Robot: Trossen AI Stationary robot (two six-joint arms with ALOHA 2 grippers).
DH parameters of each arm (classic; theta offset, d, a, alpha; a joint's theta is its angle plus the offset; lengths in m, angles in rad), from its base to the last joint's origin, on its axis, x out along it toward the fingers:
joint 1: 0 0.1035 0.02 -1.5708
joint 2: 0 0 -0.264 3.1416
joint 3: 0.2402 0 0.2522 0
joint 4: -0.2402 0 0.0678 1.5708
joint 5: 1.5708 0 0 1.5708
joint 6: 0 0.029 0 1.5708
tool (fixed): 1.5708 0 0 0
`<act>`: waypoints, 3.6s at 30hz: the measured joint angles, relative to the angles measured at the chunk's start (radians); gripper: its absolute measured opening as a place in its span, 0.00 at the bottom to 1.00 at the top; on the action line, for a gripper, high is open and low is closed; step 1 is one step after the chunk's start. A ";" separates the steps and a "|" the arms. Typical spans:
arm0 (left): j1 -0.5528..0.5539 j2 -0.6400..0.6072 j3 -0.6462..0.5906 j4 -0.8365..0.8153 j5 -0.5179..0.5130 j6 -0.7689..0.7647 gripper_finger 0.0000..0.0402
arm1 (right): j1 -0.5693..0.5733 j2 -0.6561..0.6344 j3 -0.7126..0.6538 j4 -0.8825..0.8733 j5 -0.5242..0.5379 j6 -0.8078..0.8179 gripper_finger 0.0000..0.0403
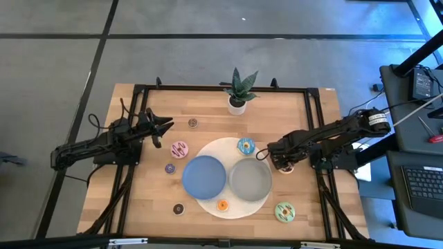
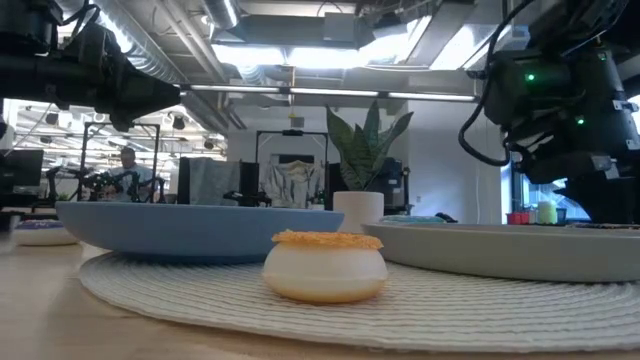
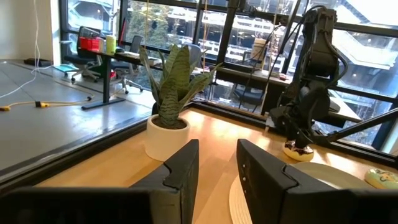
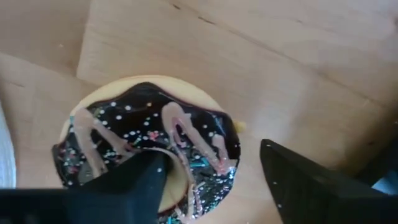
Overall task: Pick & Place donuts
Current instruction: Put the big black donut on the gray plate, then put the big blue donut on the gray plate
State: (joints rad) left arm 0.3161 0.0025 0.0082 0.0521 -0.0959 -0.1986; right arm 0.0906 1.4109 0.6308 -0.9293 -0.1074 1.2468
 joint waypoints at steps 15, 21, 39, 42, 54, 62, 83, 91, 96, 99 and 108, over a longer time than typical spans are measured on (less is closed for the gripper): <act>0.000 0.000 0.000 0.000 0.000 0.000 0.27 | 0.000 0.001 0.067 -0.006 0.041 -0.160 0.29; 0.000 0.000 0.000 0.000 0.000 0.002 0.27 | 0.000 0.001 0.196 -0.005 0.055 -0.245 0.25; 0.000 0.000 0.000 0.000 -0.015 0.003 0.27 | 0.032 0.172 0.438 0.218 0.091 -0.320 0.25; 0.000 0.000 0.000 0.000 -0.015 0.003 0.27 | 0.060 0.243 0.438 0.216 0.085 -0.266 0.25; 0.000 0.000 0.000 0.000 -0.015 0.003 0.27 | 0.084 0.370 0.438 0.241 0.022 -0.125 0.25; 0.000 0.000 0.000 0.000 -0.015 0.003 0.28 | 0.082 0.374 0.438 0.255 0.008 -0.122 0.28; 0.000 0.000 0.000 0.000 -0.015 0.003 0.27 | 0.046 0.374 0.438 0.256 0.027 -0.075 0.47; 0.000 0.000 0.000 0.000 -0.015 0.003 0.27 | 0.039 0.374 0.466 0.229 0.023 -0.125 0.47; 0.000 0.000 0.000 0.000 -0.015 0.003 0.27 | 0.037 0.374 0.552 0.148 0.049 -0.188 0.47; 0.000 0.000 0.000 -0.001 -0.015 0.003 0.28 | 0.034 0.374 0.605 0.095 0.075 -0.214 0.47; 0.000 0.000 0.000 -0.001 -0.015 0.002 0.27 | 0.022 0.373 0.790 -0.101 0.328 -0.374 0.47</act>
State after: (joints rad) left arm 0.3157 0.0025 0.0082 0.0513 -0.1108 -0.1962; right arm 0.1127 1.7844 1.4210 -1.0298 0.2209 0.8723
